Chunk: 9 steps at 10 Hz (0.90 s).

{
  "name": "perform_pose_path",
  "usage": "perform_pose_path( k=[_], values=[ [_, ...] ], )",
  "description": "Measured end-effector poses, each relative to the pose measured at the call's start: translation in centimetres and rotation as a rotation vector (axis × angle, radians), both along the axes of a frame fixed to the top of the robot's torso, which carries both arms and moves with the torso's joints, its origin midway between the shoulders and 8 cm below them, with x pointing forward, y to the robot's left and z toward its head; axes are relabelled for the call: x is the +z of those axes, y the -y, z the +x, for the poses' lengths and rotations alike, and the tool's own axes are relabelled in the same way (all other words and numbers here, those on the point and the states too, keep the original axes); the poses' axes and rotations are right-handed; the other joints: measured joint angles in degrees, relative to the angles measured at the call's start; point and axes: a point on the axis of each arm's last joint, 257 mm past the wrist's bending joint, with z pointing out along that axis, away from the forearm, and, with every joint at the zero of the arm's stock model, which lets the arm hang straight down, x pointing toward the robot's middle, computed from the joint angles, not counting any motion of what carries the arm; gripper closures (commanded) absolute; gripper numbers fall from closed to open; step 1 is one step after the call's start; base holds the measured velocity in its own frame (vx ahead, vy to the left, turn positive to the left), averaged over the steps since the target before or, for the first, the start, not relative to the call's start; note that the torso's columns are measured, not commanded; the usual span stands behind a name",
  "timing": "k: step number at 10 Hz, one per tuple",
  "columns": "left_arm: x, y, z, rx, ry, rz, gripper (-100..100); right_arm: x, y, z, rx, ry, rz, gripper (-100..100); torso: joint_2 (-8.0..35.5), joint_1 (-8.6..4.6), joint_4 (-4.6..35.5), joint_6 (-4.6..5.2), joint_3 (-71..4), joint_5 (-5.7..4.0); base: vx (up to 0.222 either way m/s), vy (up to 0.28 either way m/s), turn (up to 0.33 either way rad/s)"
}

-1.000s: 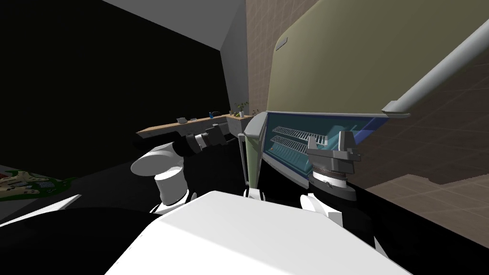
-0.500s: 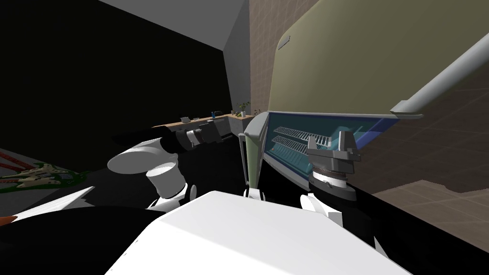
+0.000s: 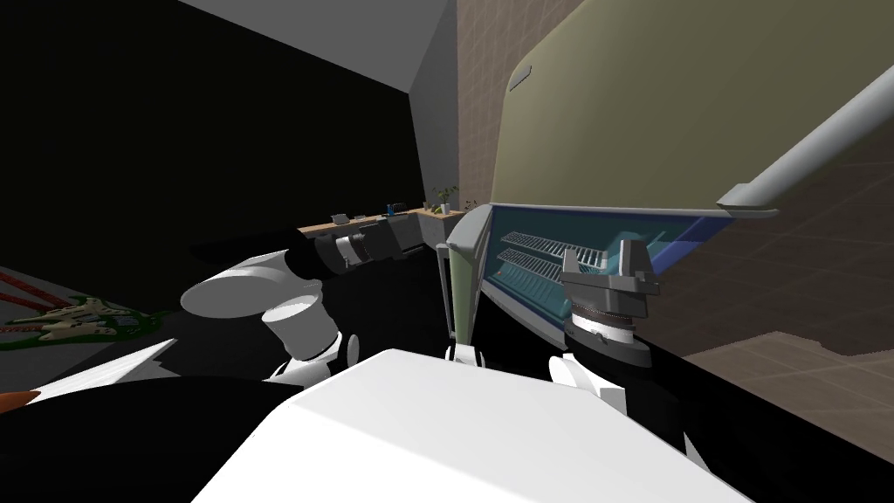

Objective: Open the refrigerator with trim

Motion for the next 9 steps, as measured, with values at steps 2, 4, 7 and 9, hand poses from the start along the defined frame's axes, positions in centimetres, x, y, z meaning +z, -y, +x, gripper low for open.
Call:
perform_pose_path(
  k=[2, 4, 7, 9],
  values=[
    [0.0, 0.0, 0.0, 0.0, 0.0, 0.0, -100, 0.0, 0.0, 0.0, 0.0, 0.0, 0.0, 0, 0.0, 0.04, 0.0, 0.0, 0.0, 0.01, 0.002, 0.005, 0.006],
    [0.0, 0.0, 0.0, 0.0, 0.0, 0.0, -100, 0.0, 0.0, 0.0, 0.0, 0.0, 0.0, 0, 0.0, 0.03, 0.0, 0.0, 0.0, 0.01, -0.005, -0.017, -0.003],
    [1.1, -0.1, -0.1, -0.004, 0.002, 0.003, -100, 0.0, 0.0, 0.0, 0.0, 0.0, 0.0, 0, -0.02, 0.09, -0.01, 0.0, -0.01, 0.02, -0.002, -0.006, 0.01],
    [2.3, -0.3, -0.3, -0.007, 0.001, 0.002, -100, 0.0, 0.0, 0.0, 0.0, 0.0, 0.0, 0, -0.01, 0.08, 0.0, -0.01, -0.01, 0.02, 0.0, 0.0, 0.0]
  ],
)
